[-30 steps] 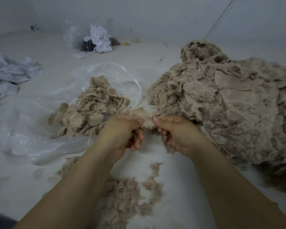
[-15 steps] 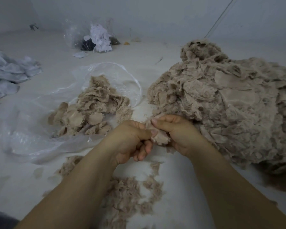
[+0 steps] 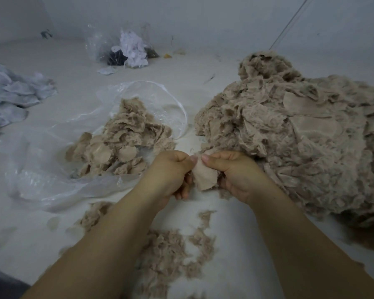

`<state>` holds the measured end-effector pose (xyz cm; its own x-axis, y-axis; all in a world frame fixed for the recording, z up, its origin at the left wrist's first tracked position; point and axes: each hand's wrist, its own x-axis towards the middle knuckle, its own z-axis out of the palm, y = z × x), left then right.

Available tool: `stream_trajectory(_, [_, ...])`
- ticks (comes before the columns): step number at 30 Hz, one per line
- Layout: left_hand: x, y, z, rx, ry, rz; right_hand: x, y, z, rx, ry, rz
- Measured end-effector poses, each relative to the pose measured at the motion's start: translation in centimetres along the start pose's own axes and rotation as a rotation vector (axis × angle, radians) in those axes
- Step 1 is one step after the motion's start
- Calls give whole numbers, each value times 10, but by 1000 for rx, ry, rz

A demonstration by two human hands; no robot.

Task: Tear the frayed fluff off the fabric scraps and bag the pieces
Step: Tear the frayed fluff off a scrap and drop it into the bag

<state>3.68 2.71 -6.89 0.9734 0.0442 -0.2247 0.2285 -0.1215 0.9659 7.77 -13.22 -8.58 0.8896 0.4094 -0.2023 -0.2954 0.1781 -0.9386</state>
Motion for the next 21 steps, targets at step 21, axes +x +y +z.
stream_trajectory(21, [23, 7, -9, -379, 311, 88, 5, -6, 5, 111, 224, 97])
